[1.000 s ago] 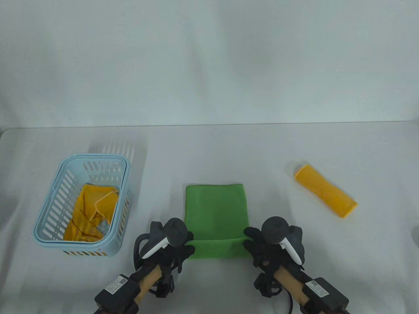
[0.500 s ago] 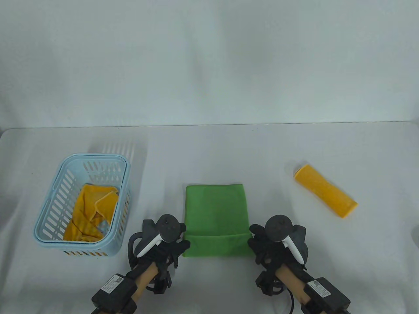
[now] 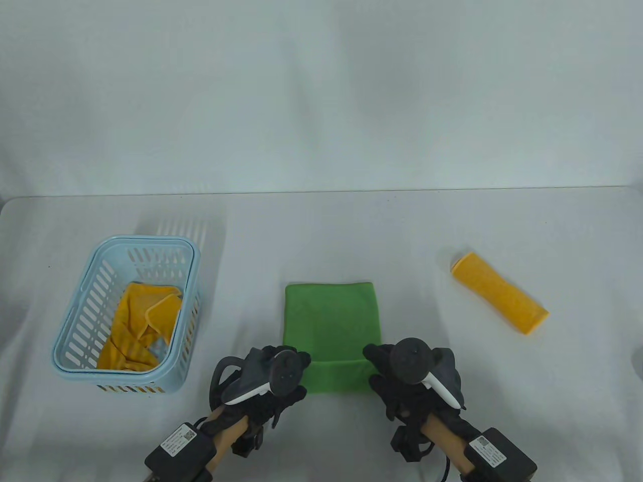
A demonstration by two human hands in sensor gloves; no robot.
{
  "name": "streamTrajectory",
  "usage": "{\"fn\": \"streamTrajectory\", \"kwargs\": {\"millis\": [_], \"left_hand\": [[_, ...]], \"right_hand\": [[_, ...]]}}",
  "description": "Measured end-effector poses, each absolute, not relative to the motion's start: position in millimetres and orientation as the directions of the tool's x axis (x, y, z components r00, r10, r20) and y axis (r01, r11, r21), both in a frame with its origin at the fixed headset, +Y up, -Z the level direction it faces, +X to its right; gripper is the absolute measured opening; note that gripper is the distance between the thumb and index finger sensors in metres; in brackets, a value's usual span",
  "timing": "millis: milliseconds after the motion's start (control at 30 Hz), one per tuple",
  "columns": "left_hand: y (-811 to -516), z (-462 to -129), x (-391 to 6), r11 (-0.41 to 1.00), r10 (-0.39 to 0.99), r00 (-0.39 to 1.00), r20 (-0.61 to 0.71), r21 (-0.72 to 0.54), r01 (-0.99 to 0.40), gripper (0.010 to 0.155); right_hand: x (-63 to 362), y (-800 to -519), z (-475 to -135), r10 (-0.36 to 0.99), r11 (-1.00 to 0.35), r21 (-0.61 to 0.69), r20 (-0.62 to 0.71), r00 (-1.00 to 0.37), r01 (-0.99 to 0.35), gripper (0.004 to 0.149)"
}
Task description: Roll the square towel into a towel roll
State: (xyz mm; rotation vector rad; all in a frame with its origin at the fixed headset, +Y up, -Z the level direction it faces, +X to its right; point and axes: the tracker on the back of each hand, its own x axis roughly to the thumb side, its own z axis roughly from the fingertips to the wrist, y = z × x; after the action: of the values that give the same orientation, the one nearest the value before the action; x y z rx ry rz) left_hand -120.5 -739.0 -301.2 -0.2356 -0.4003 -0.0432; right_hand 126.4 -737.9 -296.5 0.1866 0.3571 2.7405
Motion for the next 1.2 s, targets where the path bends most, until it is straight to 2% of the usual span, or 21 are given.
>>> {"fn": "streamTrajectory", "kwargs": {"millis": [100, 233, 467, 600, 700, 833, 1000, 1200], "left_hand": [[-750.1, -302.1, -118.9, 0.959, -0.019, 0.925, 0.380, -0.254, 0.124, 0.079], [-759.0, -302.8, -119.3, 0.950, -0.051, 0.928, 0.370, -0.270, 0.159, 0.083], [-762.9, -306.2, -121.3, 0.944, -0.058, 0.939, 0.339, -0.286, 0.162, 0.080], [-763.7, -309.0, -123.3, 0.943, -0.048, 0.947, 0.316, -0.297, 0.147, 0.075], [-761.9, -310.6, -124.6, 0.945, -0.032, 0.951, 0.306, -0.301, 0.128, 0.072], [-753.6, -314.4, -131.0, 0.944, 0.067, 0.959, 0.274, -0.328, 0.028, 0.069], [-744.0, -319.4, -143.9, 0.906, 0.265, 0.950, 0.168, -0.381, -0.185, 0.066], [-742.5, -318.2, -146.1, 0.886, 0.296, 0.947, 0.126, -0.407, -0.223, 0.065]], "right_hand": [[123.2, -746.1, -297.5, 0.292, -0.923, 0.289, 0.097, -0.951, -0.254, 0.060], [123.4, -756.4, -299.6, 0.241, -0.923, 0.329, 0.091, -0.966, -0.199, 0.070], [125.5, -764.3, -304.8, 0.225, -0.919, 0.346, 0.061, -0.972, -0.191, 0.074], [126.6, -764.4, -306.4, 0.218, -0.923, 0.337, 0.058, -0.974, -0.186, 0.070], [128.7, -762.9, -307.9, 0.258, -0.919, 0.319, 0.046, -0.965, -0.230, 0.061], [134.8, -757.5, -310.1, 0.337, -0.892, 0.327, 0.017, -0.941, -0.314, 0.056], [143.3, -749.6, -311.7, 0.471, -0.823, 0.332, -0.057, -0.880, -0.461, 0.056], [147.5, -750.3, -309.5, 0.489, -0.802, 0.310, -0.150, -0.859, -0.510, 0.061]]}}
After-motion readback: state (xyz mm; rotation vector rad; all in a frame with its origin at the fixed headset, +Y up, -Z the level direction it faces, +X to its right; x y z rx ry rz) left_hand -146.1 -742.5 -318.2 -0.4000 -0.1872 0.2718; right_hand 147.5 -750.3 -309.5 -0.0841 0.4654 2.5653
